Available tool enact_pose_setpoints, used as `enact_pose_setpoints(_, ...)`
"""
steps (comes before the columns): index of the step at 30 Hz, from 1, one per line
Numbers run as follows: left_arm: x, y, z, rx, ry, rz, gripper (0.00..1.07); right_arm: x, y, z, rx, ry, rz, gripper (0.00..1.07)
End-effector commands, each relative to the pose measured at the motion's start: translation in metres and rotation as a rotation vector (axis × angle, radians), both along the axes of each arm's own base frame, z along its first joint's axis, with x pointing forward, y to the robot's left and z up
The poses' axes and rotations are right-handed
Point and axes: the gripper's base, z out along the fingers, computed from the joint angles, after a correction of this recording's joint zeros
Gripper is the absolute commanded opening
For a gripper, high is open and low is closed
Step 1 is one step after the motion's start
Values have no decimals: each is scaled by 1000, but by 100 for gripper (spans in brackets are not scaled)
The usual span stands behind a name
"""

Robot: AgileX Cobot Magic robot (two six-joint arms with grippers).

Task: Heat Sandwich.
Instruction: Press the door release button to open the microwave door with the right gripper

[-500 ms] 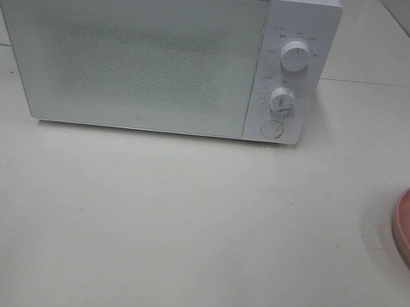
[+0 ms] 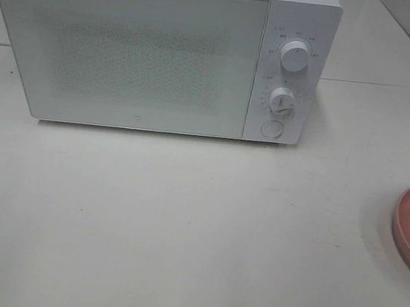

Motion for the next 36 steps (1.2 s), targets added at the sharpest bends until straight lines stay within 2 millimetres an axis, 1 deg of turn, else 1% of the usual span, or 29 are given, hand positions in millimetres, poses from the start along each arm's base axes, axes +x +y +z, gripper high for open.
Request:
enact_pose_setpoints(1,-3,0,-1,-3,-31,-1,97,0,0,1,-10,-17,2,76)
enact_pose_setpoints(5,-3,0,-1,-3,-31,-1,97,4,0,2,-10,9,3,76)
enact_pose_setpoints(8,-3,0,-1,-2,-31,-1,97,11,0,11,-10,13,3,76)
enact_pose_setpoints(10,-3,0,-1,-2,-31,-1,97,14,0,13,-11,16,2,76)
enact_pose_setpoints(14,-3,0,-1,-2,-31,-1,97,29,0,16,-11,34,3,76)
enact_pose_setpoints(15,-3,0,-1,-2,-31,-1,97,29,0,16,-11,34,3,76)
enact_pose_setpoints(16,-3,0,-1,-2,-31,-1,97,35,0,17,-12,39,3,76)
enact_pose_setpoints(19,-3,0,-1,-2,-31,-1,97,41,0,17,-13,41,2,76)
enact_pose_setpoints(20,-3,0,-1,-2,-31,-1,97,47,0,16,-14,39,3,76)
enact_pose_setpoints(23,-3,0,-1,-2,-31,-1,97,55,0,14,-14,24,3,76)
enact_pose_setpoints(29,-3,0,-1,-2,-31,-1,97,66,0,8,-14,11,4,76)
enact_pose_setpoints(31,-3,0,-1,-2,-31,-1,97,73,0,3,-14,9,4,76)
enact_pose_setpoints(36,-3,0,-1,-2,-31,-1,97,83,0,-7,-14,3,5,76)
